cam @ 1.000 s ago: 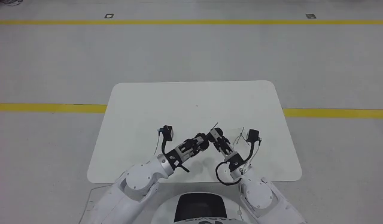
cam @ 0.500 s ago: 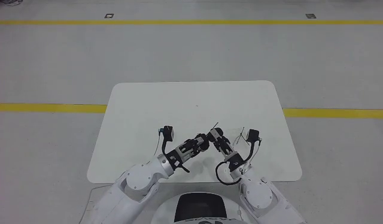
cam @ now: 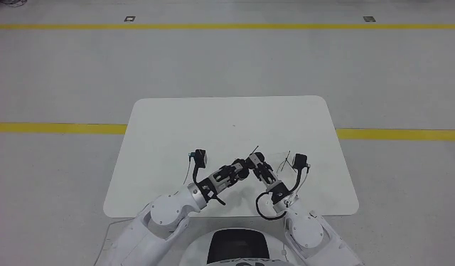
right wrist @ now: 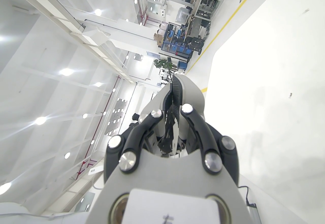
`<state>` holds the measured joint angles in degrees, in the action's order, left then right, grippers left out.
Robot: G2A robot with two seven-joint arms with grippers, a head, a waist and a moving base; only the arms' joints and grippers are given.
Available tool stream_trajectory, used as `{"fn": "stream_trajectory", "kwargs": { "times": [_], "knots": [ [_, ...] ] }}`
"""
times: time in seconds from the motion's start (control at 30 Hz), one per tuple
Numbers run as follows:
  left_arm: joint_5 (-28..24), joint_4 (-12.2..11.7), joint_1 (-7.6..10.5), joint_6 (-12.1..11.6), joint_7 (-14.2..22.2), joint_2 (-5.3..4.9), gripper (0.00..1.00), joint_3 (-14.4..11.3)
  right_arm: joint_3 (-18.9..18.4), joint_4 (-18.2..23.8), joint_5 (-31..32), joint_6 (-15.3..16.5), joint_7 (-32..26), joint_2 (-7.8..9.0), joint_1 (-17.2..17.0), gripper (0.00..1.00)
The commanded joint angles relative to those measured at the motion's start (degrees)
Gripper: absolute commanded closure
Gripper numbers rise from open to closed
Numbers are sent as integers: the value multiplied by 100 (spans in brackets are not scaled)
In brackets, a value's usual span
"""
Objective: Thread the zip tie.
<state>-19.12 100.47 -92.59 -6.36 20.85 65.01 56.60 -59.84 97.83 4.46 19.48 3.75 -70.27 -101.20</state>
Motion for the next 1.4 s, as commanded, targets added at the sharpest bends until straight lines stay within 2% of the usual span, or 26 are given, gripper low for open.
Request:
{"fn": "stream_trajectory", "kwargs": {
  "times": [0.0, 0.07, 0.23, 0.27, 0.3, 0.5, 0.57, 0.7, 0.73, 0.77, 1.1, 1.17, 1.23, 1.27, 1.33, 1.37],
  "knots": [
    [-4, -3, 3, 6, -2, -3, 96, -3, -2, 0, 4, 0, 9, -2, -2, 100],
    [-6, -4, 6, 10, -7, -5, 100, -6, -4, 2, 3, 0, 13, -3, -4, 100],
    [-17, -12, 9, 2, -18, -12, 100, -11, -8, 5, 6, 0, -20, -4, -2, 100],
    [-21, -15, 8, 0, -18, -14, 100, -8, -11, 2, 1, 0, -46, -3, 0, 64],
    [-24, -16, 6, -3, -15, -16, 100, -5, -17, -4, -10, 0, -61, -2, -2, 0],
    [-45, 51, -50, 45, 141, -76, 100, 198, -184, 55, -105, 0, -291, 33, -34, 0],
    [-95, 71, -71, 132, 453, -120, 100, 310, -286, 115, -287, 0, -558, 62, -81, 0],
    [-130, -20, -83, 268, 1126, -229, 100, 650, -566, 90, -1025, 0, -1621, 142, -109, 0],
    [-96, -33, -92, 305, 1232, -256, 100, 744, -566, 90, -1025, 0, -1621, 142, -109, 0],
    [-78, -47, -110, 318, 1262, -278, 100, 840, -566, 90, -1025, 0, -1621, 142, -109, 0],
    [-133, -49, -108, 336, 1257, -274, 100, 825, -566, 90, -1025, 0, -1621, 142, -109, 0],
    [-355, -96, -45, 464, 1496, -285, 100, 851, -610, 61, -1125, -51, -1658, 145, -92, 0],
    [-390, -124, -26, 513, 1745, -319, 100, 945, -732, 14, -1303, -59, -1990, 176, -76, 0],
    [-423, -121, -12, 586, 2066, -350, 100, 1003, -867, -44, -1468, -34, -2259, 206, -78, 0],
    [-526, -187, 13, 733, 2481, -397, 100, 1131, -1056, -129, -1758, -30, -2831, 258, -62, 0],
    [-435, -235, 48, 847, 2698, -432, 100, 1199, -1154, -191, -2085, -15, -3377, 294, -47, 0]
  ]
}}
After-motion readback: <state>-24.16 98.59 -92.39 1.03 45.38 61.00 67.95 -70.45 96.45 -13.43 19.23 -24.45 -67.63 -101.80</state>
